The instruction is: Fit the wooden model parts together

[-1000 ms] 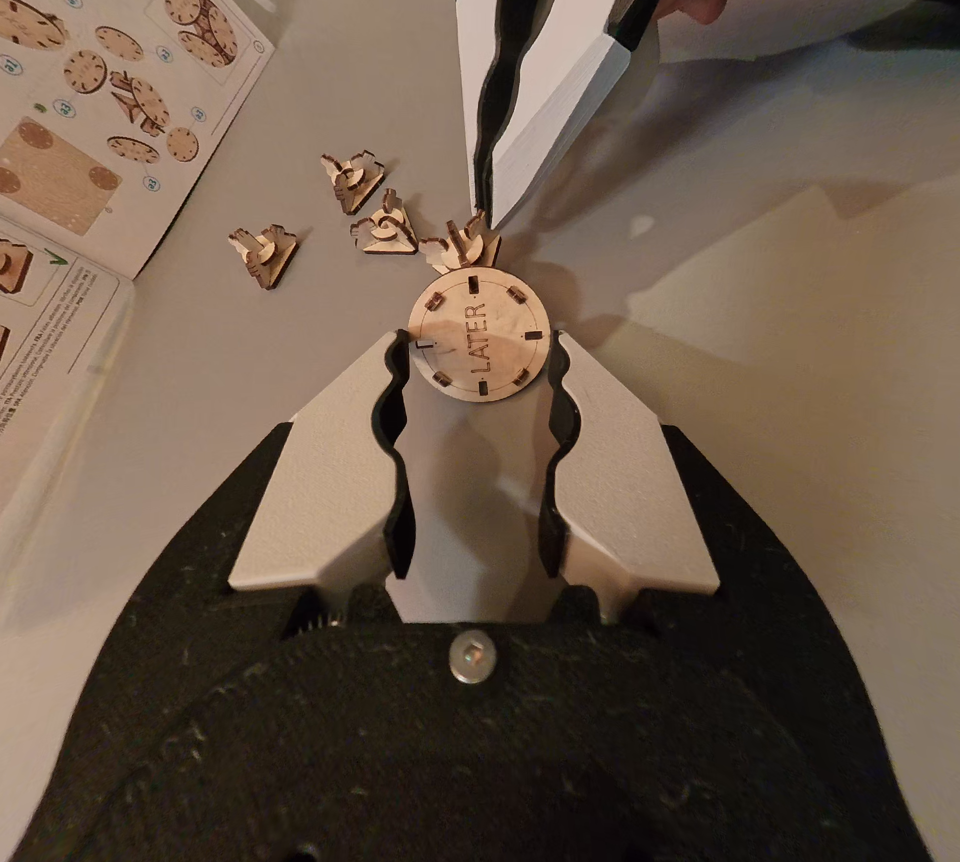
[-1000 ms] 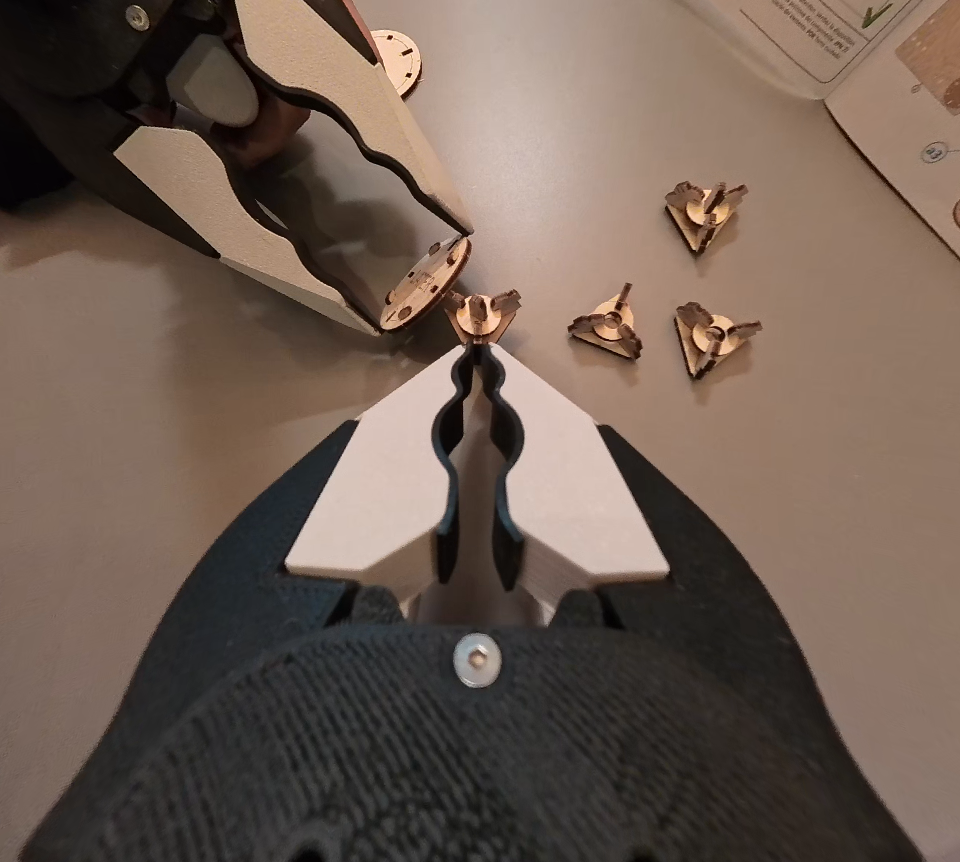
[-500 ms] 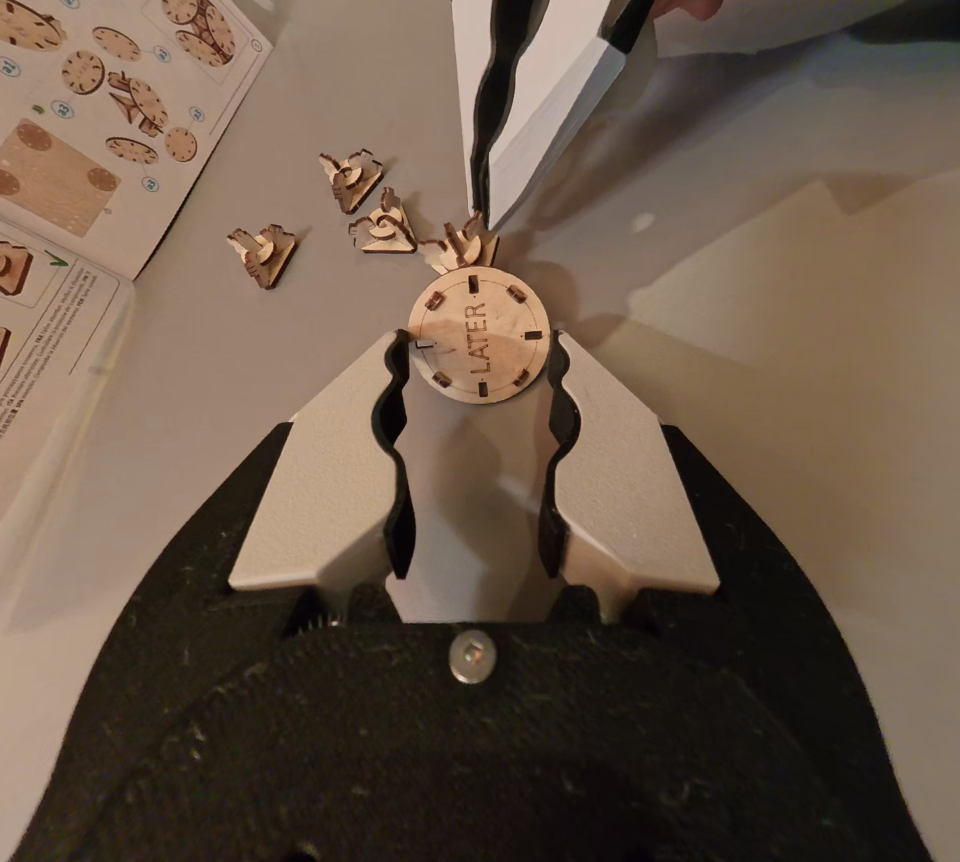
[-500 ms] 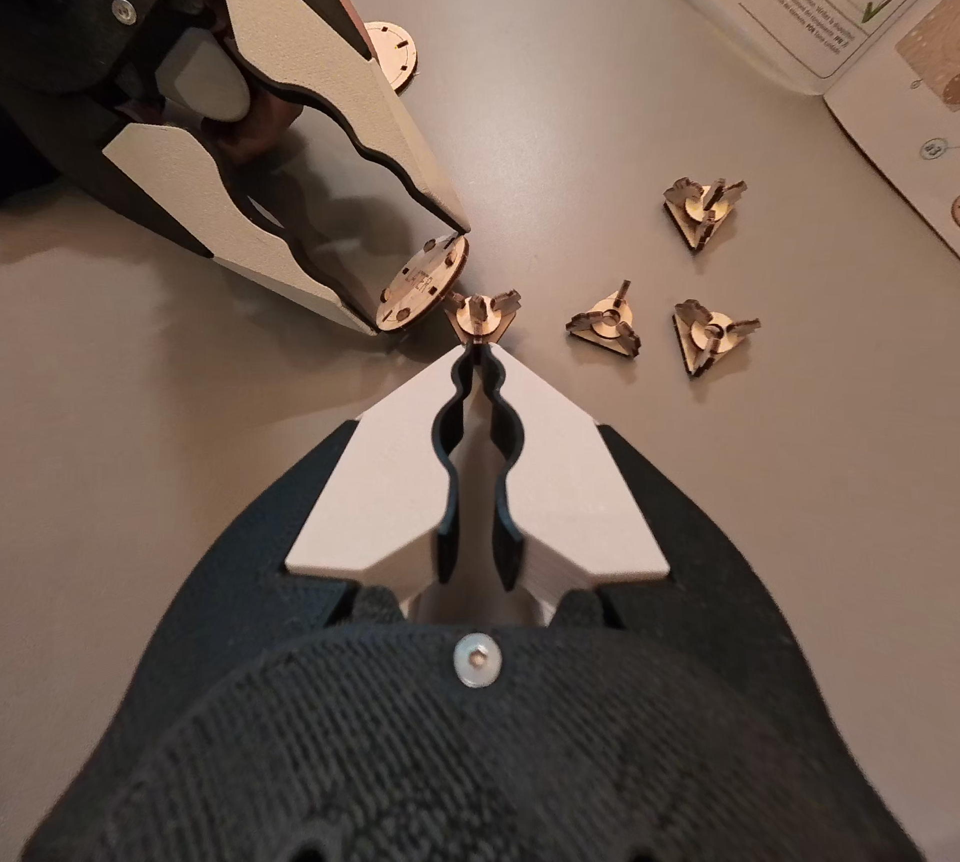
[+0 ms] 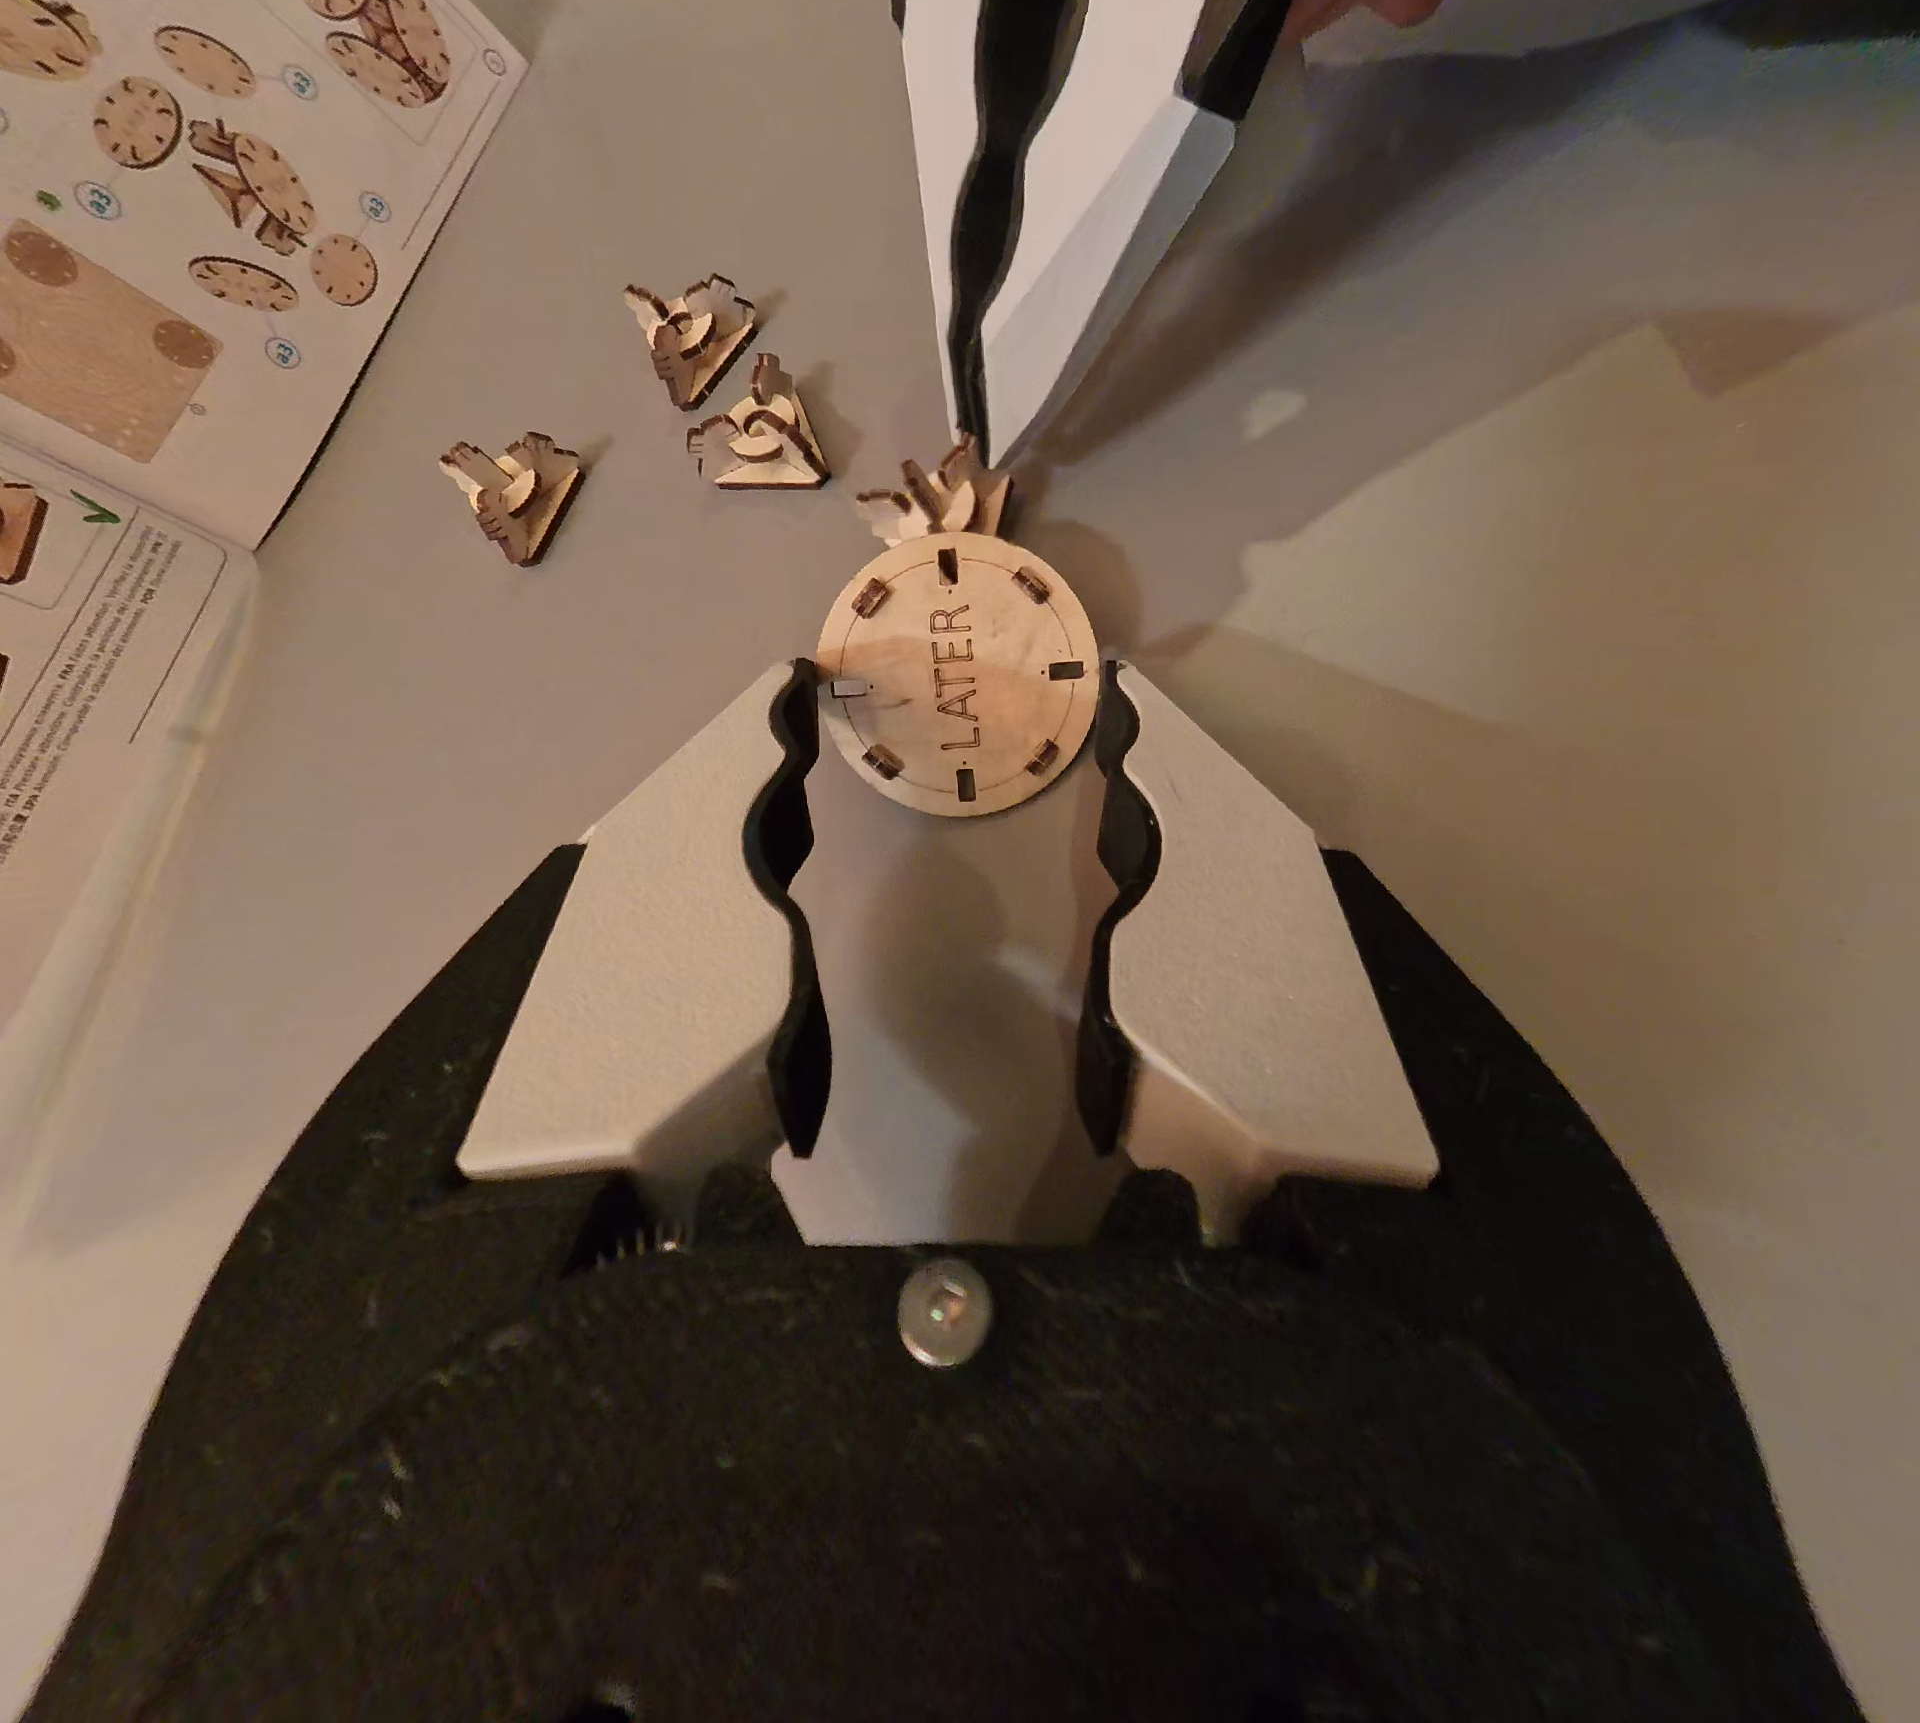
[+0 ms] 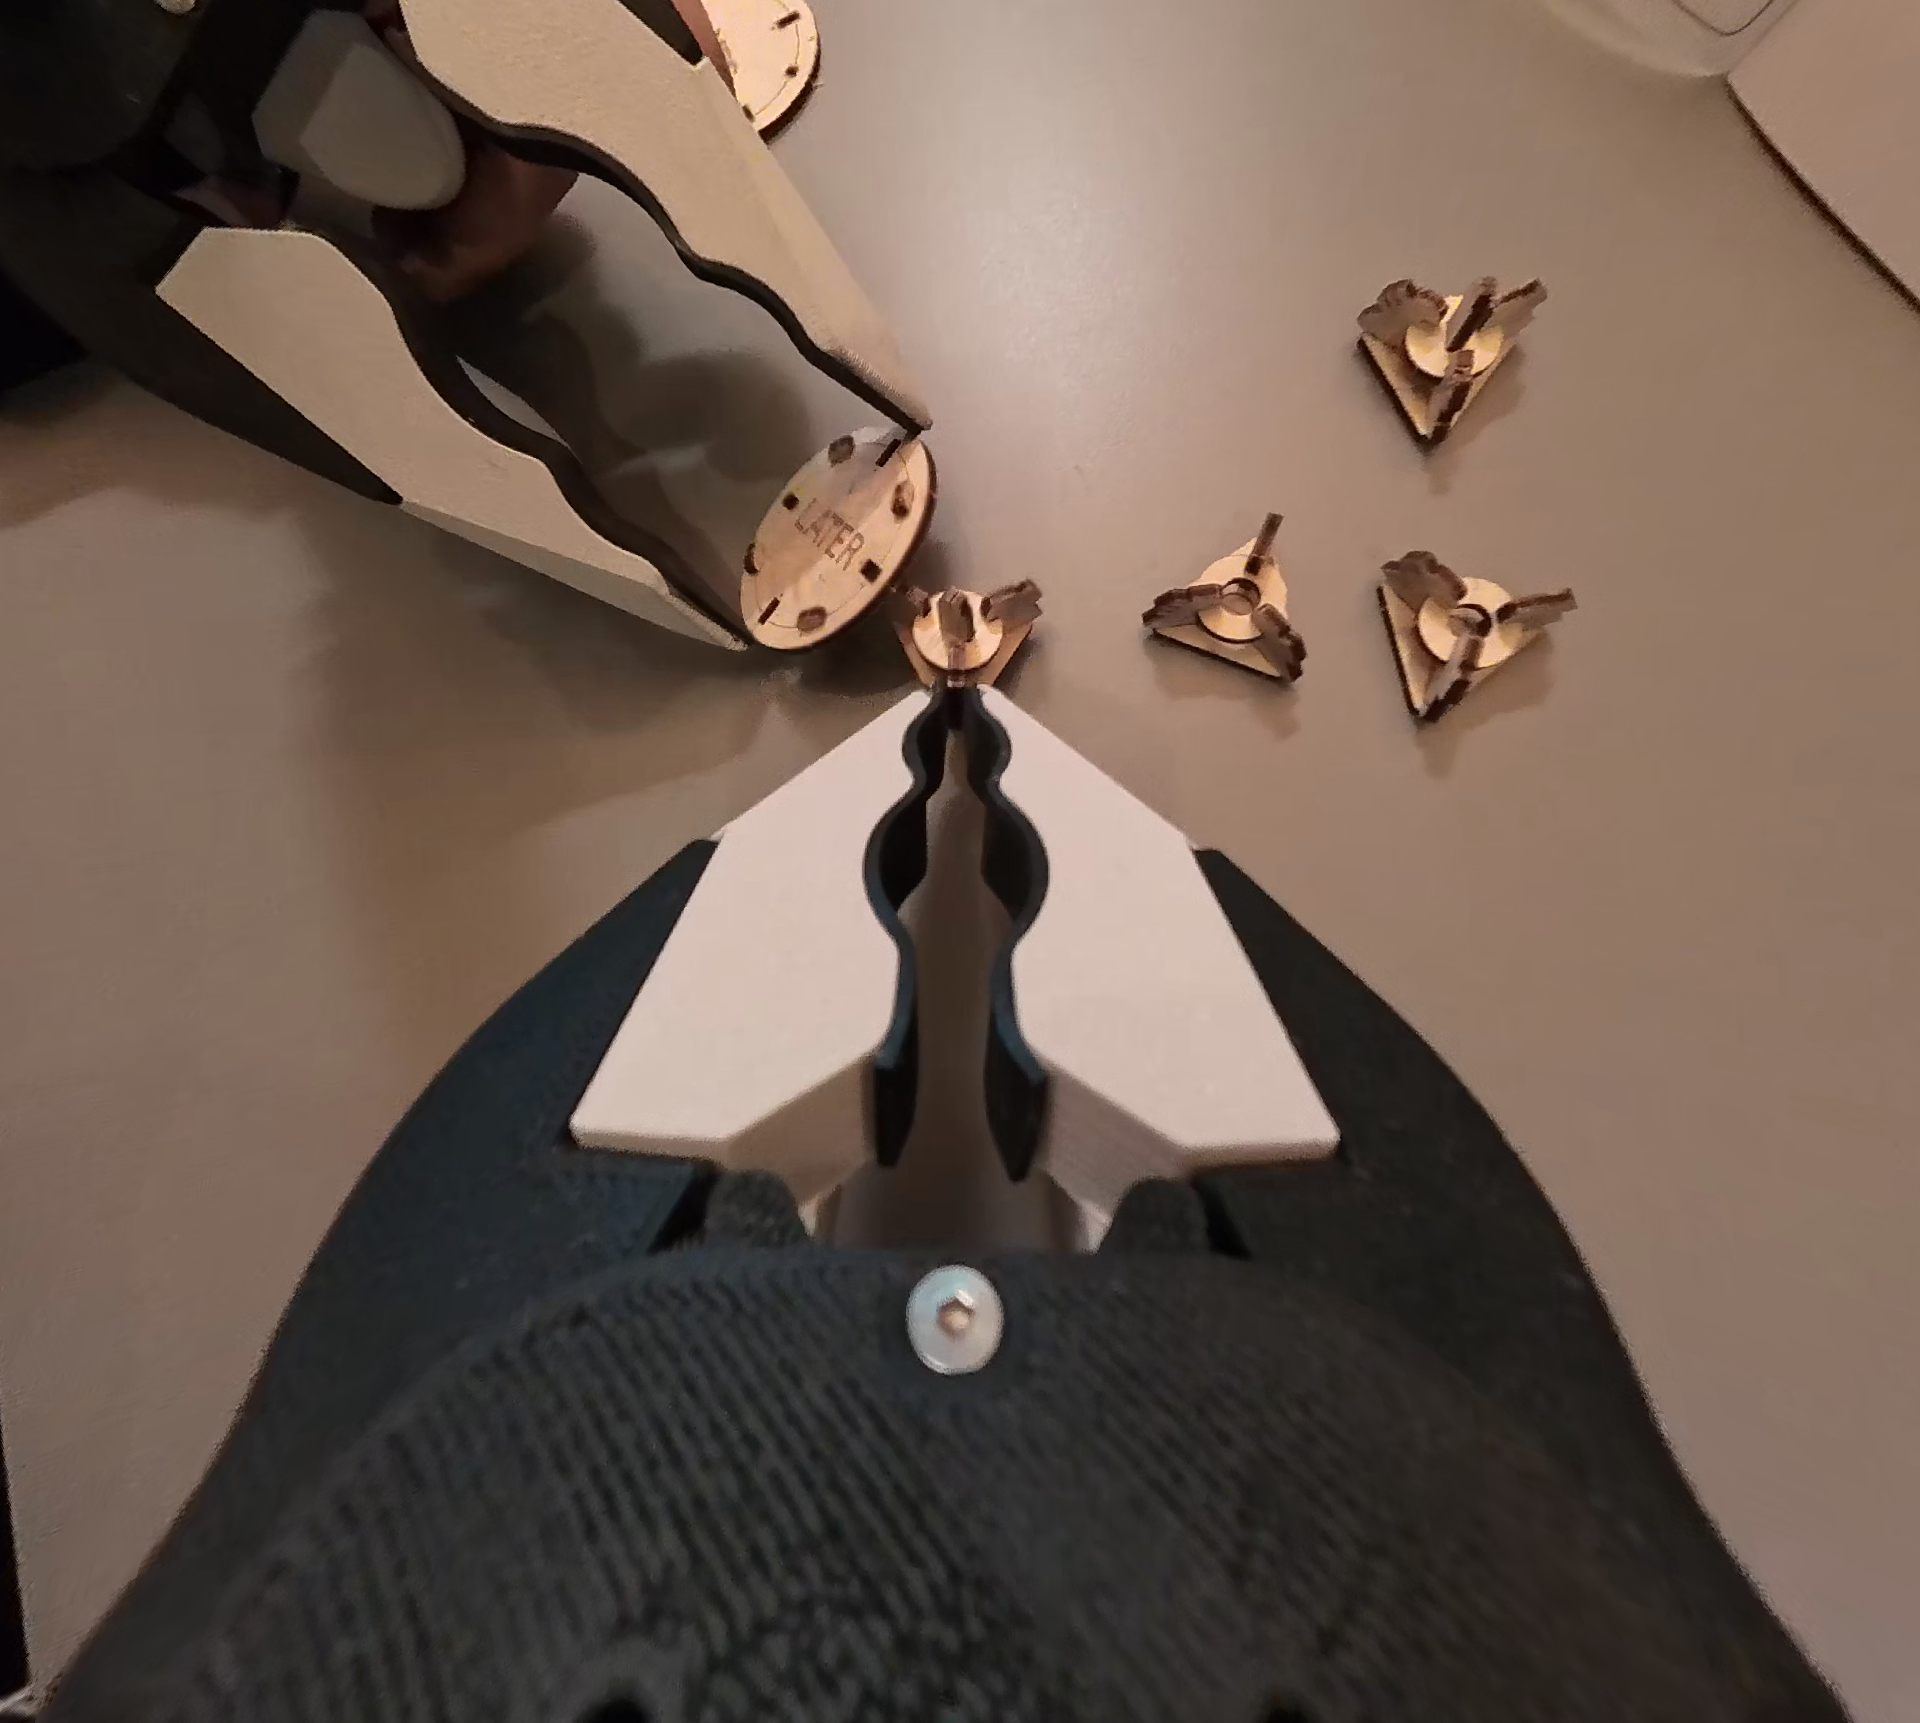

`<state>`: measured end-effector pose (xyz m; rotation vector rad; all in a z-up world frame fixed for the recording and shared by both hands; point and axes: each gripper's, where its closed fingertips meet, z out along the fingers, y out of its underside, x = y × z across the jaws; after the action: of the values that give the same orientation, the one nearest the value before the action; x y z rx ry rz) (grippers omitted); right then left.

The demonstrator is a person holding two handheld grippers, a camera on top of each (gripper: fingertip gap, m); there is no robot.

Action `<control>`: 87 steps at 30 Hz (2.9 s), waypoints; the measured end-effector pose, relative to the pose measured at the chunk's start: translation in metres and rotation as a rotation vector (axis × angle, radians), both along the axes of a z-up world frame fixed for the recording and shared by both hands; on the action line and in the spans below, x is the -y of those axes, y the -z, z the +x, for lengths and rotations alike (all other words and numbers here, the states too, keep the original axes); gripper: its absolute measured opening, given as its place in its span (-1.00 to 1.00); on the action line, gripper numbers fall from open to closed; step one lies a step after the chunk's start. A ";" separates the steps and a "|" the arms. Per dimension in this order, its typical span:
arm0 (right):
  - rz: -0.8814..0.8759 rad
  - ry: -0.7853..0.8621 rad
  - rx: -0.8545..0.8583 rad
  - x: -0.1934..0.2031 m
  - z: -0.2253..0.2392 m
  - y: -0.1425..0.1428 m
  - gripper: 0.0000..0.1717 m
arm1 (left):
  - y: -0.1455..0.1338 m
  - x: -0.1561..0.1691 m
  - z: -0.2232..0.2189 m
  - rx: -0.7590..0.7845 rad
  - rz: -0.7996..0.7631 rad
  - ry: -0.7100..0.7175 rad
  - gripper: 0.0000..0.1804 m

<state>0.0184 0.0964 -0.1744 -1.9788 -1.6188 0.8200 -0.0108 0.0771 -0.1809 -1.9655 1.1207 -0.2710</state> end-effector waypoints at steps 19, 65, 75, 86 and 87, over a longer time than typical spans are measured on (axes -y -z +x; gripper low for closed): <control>0.124 -0.077 -0.090 0.001 -0.004 -0.017 -0.70 | -0.010 -0.008 -0.014 0.104 -0.033 -0.042 -0.40; 0.312 -0.188 -0.061 0.019 -0.019 -0.009 -0.80 | -0.013 -0.009 -0.015 0.138 -0.040 -0.047 -0.40; 0.462 -0.174 0.141 0.011 -0.023 0.007 -0.82 | -0.019 -0.015 -0.027 0.183 -0.039 -0.066 -0.41; 0.382 -0.165 0.115 0.009 -0.012 0.006 -0.69 | -0.017 -0.006 -0.016 0.161 -0.036 0.000 -0.41; 0.372 -0.164 0.101 0.008 -0.011 0.005 -0.65 | -0.017 -0.006 -0.016 0.163 -0.036 -0.001 -0.41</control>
<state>0.0072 0.0881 -0.1798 -1.6649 -1.8560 0.4382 -0.0269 0.0826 -0.1638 -1.9376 1.0160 -0.4456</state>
